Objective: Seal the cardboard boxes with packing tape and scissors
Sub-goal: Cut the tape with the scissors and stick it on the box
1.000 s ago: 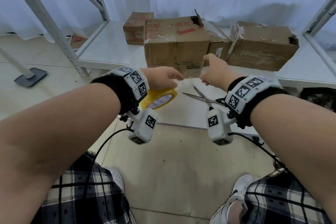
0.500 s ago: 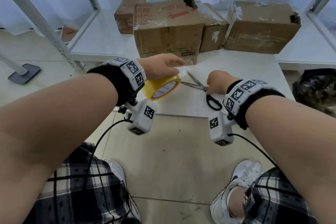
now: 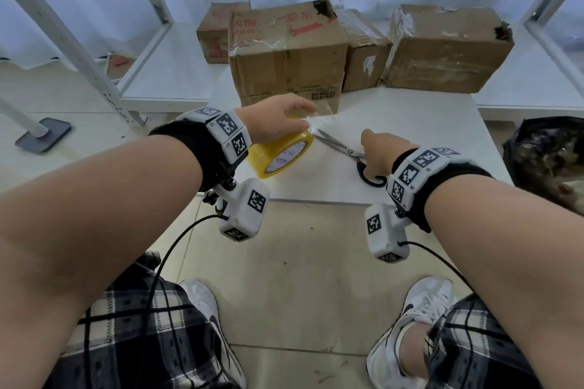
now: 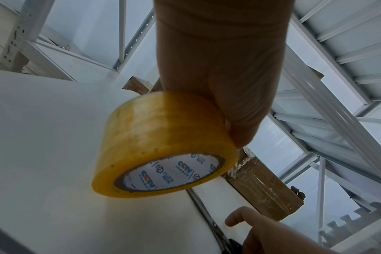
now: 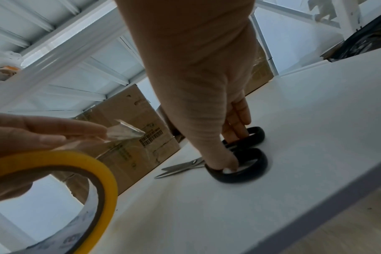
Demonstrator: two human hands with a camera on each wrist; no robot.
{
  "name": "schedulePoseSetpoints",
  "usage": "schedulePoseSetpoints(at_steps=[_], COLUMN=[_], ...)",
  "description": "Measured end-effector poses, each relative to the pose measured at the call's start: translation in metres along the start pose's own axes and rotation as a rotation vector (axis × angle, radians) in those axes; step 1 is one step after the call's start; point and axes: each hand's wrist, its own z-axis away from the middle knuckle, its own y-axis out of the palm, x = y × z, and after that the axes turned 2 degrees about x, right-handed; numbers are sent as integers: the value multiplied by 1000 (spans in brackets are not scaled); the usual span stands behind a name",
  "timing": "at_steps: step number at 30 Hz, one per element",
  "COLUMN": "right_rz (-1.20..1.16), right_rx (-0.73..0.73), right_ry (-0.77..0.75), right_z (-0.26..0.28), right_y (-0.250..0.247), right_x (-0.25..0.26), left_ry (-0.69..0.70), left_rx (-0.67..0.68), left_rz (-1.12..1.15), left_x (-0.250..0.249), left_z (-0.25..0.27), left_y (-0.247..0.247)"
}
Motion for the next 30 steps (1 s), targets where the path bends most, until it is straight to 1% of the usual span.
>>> schedulePoseSetpoints(at_steps=[4, 7, 9, 11, 13, 17, 19, 21, 23, 27, 30], right_rz=[-99, -171, -207, -311, -414, -457, -544, -655, -723, -687, -713], right_rx=[-19, -45, -23, 13, -5, -5, -26, -40, 11, 117, 123], right_ry=[-64, -148, -200, -264, -323, -356, -386, -420, -434, -448, -466], right_z=[5, 16, 26, 33, 42, 50, 48, 45, 45, 36, 33], right_y=[-8, -30, -49, -67, -83, -108, -115, -115, -109, -95, -95], right_x=[-3, -3, -1, 0, 3, 10, 13, 17, 23, 35, 43], left_ry=[20, 51, 77, 109, 130, 95, 76, 53, 21, -26, -26], left_rx=[-45, -101, -153, -229, -329, -553, -632, -652, -639, -569, -537], left_rz=[54, 126, 157, 194, 251, 331, 330, 292, 253, 200, 196], left_x=[-2, -7, -11, -15, -16, -15, -10, -2, 7, 17, 21], left_z=[7, 16, 25, 33, 42, 57, 61, 63, 60, 52, 46], left_y=[-5, -15, -25, -37, -51, -76, -85, -86, -83, -74, -72])
